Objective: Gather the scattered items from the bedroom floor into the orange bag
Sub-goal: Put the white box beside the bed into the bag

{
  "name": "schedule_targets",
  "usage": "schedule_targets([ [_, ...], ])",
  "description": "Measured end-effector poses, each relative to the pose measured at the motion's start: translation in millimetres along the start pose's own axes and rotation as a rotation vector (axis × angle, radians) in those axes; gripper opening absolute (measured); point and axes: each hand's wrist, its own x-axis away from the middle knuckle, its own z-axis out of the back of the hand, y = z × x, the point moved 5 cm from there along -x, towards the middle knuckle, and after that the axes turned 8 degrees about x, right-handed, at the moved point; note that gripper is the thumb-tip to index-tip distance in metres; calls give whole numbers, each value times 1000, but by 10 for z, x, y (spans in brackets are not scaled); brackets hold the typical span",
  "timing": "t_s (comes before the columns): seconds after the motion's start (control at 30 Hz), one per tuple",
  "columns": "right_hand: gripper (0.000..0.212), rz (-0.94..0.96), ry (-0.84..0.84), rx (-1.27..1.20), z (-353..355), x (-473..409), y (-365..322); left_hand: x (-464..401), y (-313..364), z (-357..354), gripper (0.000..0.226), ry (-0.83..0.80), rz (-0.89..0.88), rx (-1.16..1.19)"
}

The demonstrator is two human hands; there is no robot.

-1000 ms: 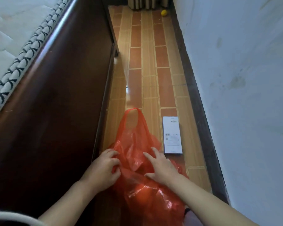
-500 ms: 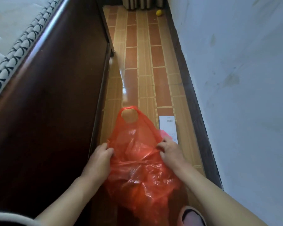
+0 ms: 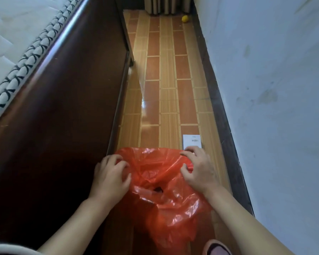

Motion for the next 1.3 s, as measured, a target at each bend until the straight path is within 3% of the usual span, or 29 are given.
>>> schedule_targets([
  [0.07,44,82,6,-130,119,-42,-260,-46,151,33,36,51,-47,-8],
  [0.13,49,148,-52,-199,156,-69,-490,-69,297,-30,56,-9,-90,-34],
  [0.2,64,218,-166,-123,32,-18,-634,-114,365,-188,73,-184,-117,-65],
  [0.33,105,227,-475,97,-374,366,-565,-284,312,-514,82,-532,-178,-219],
  [0.43,120,248,-575,118,-571,736,-613,-246,189,-799,99,-718,-83,-302],
  [0.6,135,267,-669,236,-896,1200,-581,-80,-33,-1003,113,-727,8,-328],
  [0.7,136,258,-731,360,-947,1370,-368,-67,-239,-967,108,-643,100,-380],
  [0.9,124,217,-692,431,-873,1422,-34,-51,-220,-959,66,-566,244,-307],
  [1.07,73,339,-356,201,-573,1357,-276,-226,161,-702,20,-206,21,-103],
  [1.17,65,321,-181,141,-469,1236,-401,-244,365,-584,16,-51,-216,-131],
  [1.23,71,317,-173,190,-485,1077,-434,-178,441,-647,28,-143,-360,-98],
  [1.3,79,332,-264,259,-593,956,-406,-75,405,-833,55,-408,-375,-128],
])
